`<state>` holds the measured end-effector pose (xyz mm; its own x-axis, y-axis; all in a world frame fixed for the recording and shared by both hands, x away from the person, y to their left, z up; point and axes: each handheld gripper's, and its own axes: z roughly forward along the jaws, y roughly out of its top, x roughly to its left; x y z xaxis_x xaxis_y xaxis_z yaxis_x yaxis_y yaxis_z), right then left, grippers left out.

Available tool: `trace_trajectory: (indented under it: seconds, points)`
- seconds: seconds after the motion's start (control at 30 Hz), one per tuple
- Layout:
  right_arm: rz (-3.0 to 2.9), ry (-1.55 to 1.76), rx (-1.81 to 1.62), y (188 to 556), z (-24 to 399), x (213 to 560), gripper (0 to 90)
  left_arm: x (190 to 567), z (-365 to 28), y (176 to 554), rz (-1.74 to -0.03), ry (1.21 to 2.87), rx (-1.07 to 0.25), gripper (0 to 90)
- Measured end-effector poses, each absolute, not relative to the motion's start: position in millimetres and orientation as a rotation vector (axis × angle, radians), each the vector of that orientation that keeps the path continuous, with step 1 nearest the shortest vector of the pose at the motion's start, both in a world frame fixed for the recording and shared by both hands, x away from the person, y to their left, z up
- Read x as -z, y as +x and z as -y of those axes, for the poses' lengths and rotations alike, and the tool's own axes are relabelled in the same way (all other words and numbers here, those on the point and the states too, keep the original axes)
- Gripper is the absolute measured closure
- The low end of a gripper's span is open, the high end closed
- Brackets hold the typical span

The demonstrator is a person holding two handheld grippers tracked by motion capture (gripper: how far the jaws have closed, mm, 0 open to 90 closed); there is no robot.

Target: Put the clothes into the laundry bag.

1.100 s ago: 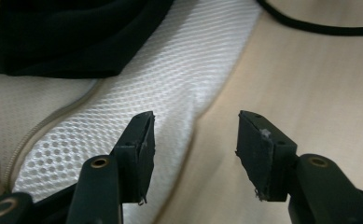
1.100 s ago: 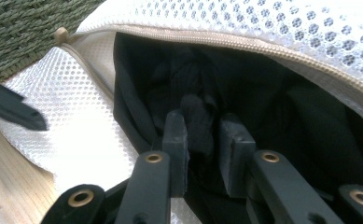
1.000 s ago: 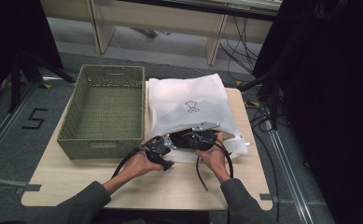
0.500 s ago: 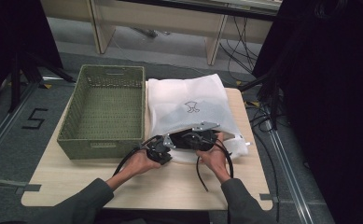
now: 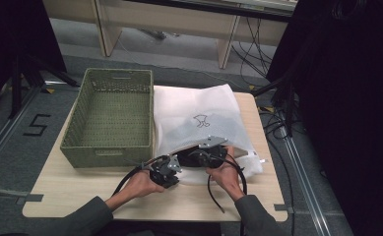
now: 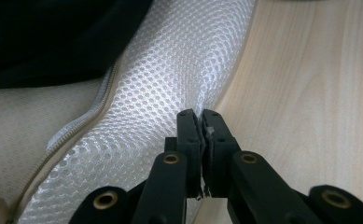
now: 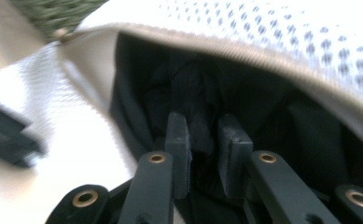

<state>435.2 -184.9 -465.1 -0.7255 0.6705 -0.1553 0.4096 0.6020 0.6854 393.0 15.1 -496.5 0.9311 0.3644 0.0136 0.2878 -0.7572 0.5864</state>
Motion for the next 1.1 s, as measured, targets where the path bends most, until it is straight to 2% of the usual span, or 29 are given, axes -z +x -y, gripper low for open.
trace_trajectory:
  seconds: [0.23,0.4,0.47,0.63,0.87,1.1]
  points:
    - [-2.236,0.880,-0.900,477,178,451,78.5,497,-14,391,-0.475,2.473,-0.169,86.3]
    - [-2.268,0.920,-0.944,490,177,452,76.9,497,-13,391,-0.461,2.476,-0.187,85.9]
    - [-2.278,0.932,-0.943,484,176,457,73.1,497,-12,391,-0.463,2.477,-0.182,85.8]
    - [-2.381,0.988,-1.024,459,182,447,54.7,497,-12,391,-0.463,2.475,-0.184,85.6]
    - [-2.422,1.042,-0.976,404,221,431,54.8,497,-13,392,-0.481,2.472,-0.161,85.4]
    - [-2.517,1.160,-0.963,379,245,462,57.6,497,-13,393,-0.468,2.479,-0.168,85.2]
